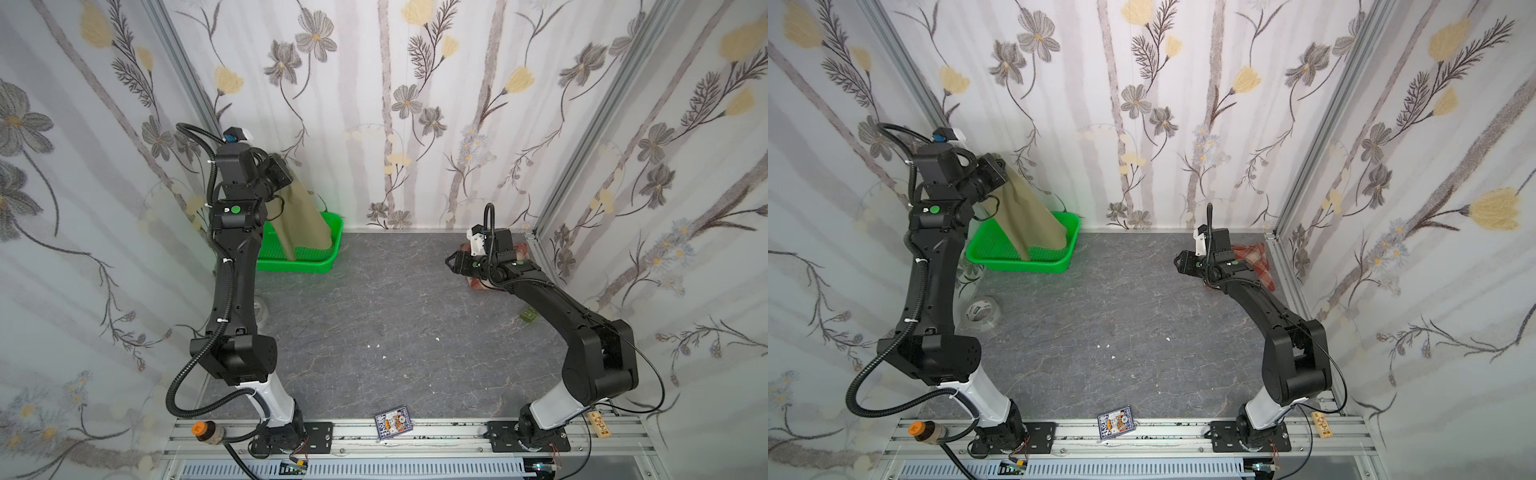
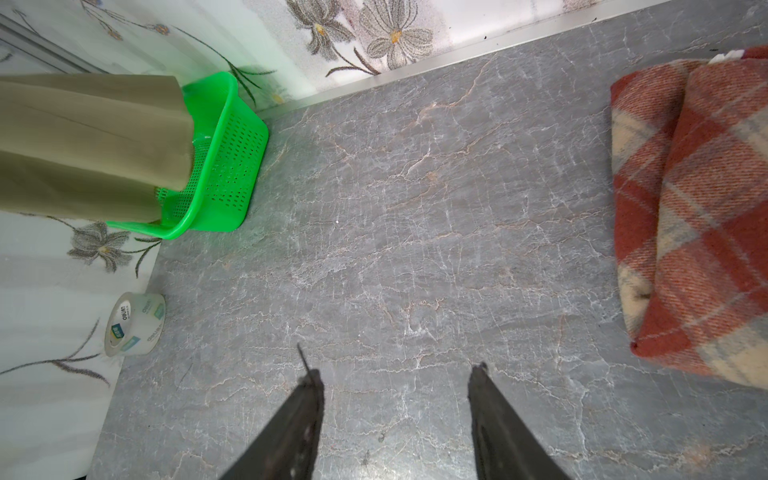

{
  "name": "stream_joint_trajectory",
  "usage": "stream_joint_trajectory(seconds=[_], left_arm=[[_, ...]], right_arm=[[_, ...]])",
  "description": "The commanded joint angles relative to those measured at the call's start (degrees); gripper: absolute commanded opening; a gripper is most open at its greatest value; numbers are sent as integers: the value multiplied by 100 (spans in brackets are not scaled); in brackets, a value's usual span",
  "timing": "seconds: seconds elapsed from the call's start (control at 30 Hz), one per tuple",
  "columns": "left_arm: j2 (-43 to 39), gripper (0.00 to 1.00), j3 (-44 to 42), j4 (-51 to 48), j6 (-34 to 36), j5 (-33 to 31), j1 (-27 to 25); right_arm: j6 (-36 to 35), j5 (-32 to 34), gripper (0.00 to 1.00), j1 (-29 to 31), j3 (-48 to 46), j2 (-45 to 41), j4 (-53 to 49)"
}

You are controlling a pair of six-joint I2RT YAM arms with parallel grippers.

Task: Fold and stack the skirts
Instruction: 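Lift the khaki skirt out of the basket with the left gripper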

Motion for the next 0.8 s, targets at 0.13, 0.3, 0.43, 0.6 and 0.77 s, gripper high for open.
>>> stream_joint_trajectory(seconds=[0.13,0.3,0.43,0.6,0.77], left_arm=[[-642,0,326,151,-602,1251,-688],[-1051,0,-99,164,-1124,1561,-989],[-1454,0,-1487,257,-1295,1192,-1140],[-1647,0,-4016,1163,-1623,1136,-1157],[-1661,65,-5613,1714,-1668,869,-1198]], right_arm=[[80,-27,56,71,-229,-378,300],[78,-83,56,82,-305,-538,283],[136,-174,57,82,-447,-604,369],[238,-241,57,91,-692,-579,471],[186,75,57,177,-829,-621,346]])
